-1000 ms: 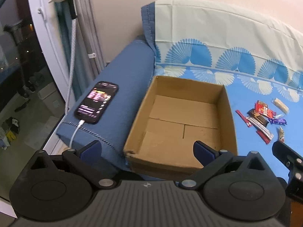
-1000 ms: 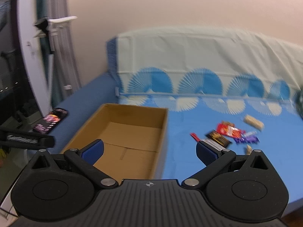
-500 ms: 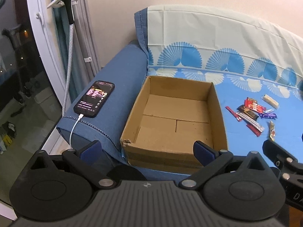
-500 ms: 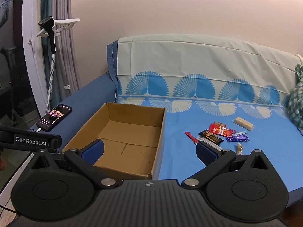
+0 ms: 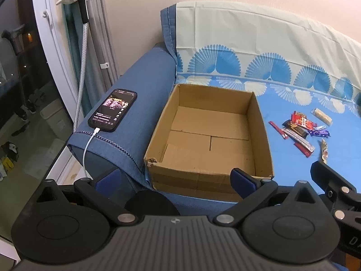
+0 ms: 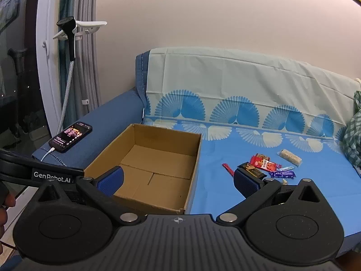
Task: Organize snacks
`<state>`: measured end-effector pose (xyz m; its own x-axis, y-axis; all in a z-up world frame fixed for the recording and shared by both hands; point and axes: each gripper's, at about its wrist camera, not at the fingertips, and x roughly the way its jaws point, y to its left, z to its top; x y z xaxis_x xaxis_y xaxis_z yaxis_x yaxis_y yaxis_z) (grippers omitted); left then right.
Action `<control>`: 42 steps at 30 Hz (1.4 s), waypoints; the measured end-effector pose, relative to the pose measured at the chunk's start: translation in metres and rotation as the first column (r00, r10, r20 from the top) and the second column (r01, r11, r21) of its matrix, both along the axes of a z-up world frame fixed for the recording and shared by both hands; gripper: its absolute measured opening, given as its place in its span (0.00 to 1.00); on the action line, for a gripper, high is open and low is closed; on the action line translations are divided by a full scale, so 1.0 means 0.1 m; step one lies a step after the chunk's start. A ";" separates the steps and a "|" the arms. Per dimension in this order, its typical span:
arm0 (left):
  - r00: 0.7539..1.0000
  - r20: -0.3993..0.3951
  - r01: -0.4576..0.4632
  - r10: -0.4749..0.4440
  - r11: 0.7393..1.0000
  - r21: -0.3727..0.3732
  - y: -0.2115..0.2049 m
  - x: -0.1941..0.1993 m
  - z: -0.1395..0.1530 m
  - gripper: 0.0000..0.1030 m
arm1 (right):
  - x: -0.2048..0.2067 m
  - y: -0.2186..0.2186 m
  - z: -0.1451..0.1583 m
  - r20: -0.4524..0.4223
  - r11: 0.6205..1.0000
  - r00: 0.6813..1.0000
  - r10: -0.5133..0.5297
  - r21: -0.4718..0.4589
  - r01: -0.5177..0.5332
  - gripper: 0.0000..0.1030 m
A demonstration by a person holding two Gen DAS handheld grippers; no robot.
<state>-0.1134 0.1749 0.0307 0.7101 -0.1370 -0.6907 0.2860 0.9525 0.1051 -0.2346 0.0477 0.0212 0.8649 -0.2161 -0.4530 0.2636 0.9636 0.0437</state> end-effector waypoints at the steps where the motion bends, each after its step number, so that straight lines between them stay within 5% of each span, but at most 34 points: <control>1: 1.000 -0.005 0.001 -0.001 1.000 0.000 0.00 0.01 -0.01 1.00 | 0.01 0.00 -0.01 -0.005 1.000 1.000 0.003 0.001 -0.003 1.00; 42: 0.998 -0.056 0.011 -0.008 0.999 0.051 -0.10 0.06 -0.18 1.00 | 0.19 -0.01 -0.16 -0.064 0.999 0.997 0.036 0.023 -0.034 1.00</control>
<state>-0.1074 0.1648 0.0124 0.6689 -0.1072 -0.7356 0.3019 0.9434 0.1371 -0.2155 0.0464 0.0054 0.8407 -0.1760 -0.5121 0.2329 0.9713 0.0484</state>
